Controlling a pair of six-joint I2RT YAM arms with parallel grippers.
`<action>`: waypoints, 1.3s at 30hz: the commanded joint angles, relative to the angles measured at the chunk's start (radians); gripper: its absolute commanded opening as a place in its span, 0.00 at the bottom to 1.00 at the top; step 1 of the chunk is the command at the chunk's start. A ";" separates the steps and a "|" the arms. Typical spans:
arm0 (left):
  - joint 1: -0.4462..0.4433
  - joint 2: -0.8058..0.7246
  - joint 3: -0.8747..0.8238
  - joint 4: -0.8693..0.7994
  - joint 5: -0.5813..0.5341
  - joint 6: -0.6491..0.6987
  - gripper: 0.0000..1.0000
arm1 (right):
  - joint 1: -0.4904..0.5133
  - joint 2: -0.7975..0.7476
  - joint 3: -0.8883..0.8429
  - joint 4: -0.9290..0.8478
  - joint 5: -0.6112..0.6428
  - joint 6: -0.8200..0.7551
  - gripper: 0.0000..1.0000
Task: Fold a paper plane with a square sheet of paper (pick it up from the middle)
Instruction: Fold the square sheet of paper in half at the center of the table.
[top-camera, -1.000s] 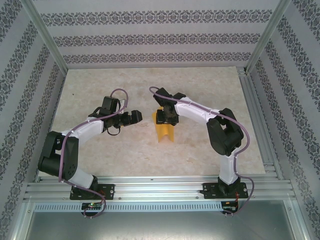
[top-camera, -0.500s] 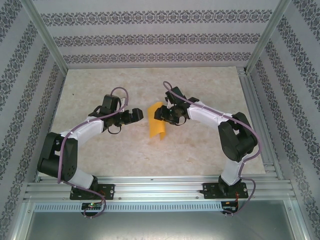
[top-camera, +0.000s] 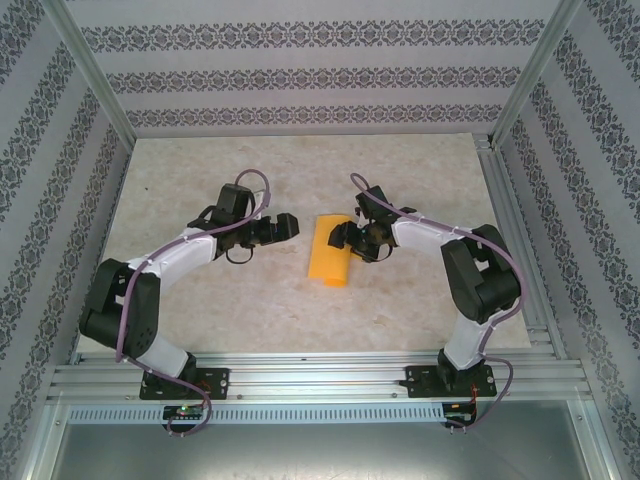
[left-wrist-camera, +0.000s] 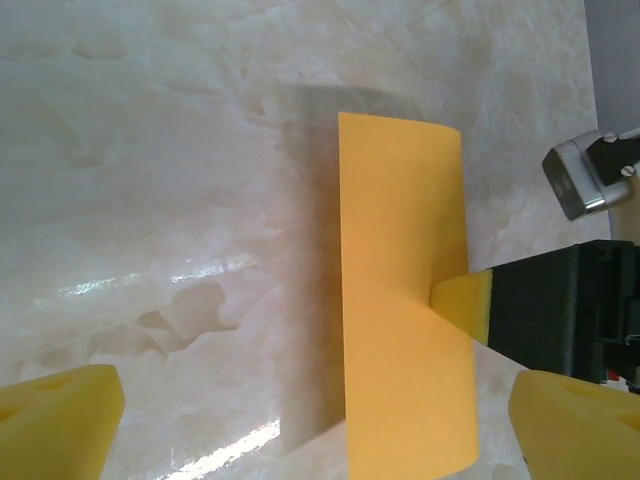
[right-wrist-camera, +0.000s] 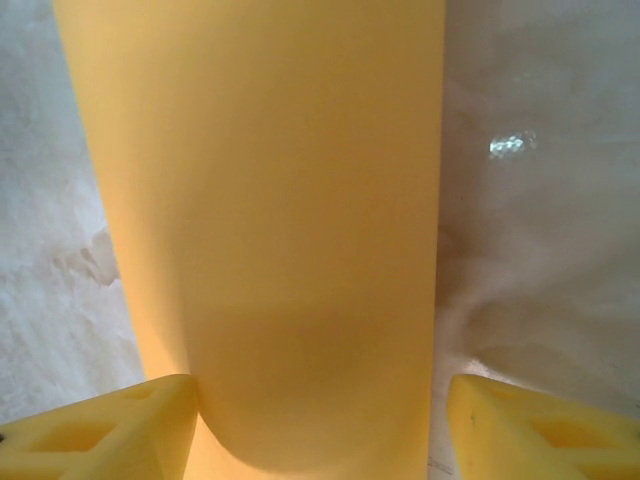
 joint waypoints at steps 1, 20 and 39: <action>-0.030 0.029 0.043 0.017 0.008 -0.011 0.98 | -0.007 -0.040 -0.001 -0.026 0.032 -0.028 0.71; -0.122 0.131 0.098 0.074 -0.036 -0.098 0.96 | -0.010 -0.005 0.077 -0.256 0.289 -0.059 0.73; -0.130 0.188 0.122 0.078 -0.029 -0.129 0.90 | 0.032 0.056 0.123 -0.246 0.268 -0.085 0.73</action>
